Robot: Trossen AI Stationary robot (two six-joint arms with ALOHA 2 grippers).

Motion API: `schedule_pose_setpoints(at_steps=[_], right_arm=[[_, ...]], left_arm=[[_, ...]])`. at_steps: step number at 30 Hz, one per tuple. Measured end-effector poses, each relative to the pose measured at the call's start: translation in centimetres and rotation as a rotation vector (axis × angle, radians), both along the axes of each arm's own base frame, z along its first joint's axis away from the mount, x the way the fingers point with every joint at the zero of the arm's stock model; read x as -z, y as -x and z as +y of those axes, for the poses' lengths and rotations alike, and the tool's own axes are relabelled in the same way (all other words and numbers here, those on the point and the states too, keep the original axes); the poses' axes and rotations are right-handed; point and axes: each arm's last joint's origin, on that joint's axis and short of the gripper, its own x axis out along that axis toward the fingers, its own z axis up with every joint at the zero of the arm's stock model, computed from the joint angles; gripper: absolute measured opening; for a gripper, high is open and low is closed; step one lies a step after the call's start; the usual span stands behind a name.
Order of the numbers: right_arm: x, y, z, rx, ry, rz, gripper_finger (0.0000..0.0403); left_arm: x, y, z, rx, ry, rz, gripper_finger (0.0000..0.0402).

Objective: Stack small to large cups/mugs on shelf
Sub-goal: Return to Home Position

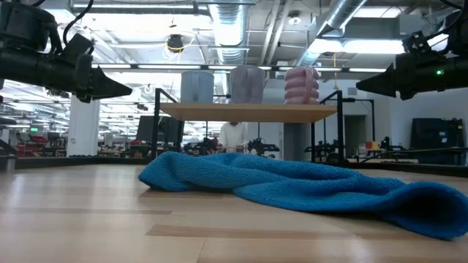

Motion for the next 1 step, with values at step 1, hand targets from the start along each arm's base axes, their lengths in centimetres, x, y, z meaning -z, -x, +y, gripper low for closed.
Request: schedule_pose_setpoints(at_steps=[1], right_arm=[[0.0, 0.0, 0.0, 0.0, 0.0, 0.0, 0.0128]], left_arm=[[0.0, 0.0, 0.0, 0.0, 0.002, -0.002, 0.0027]])
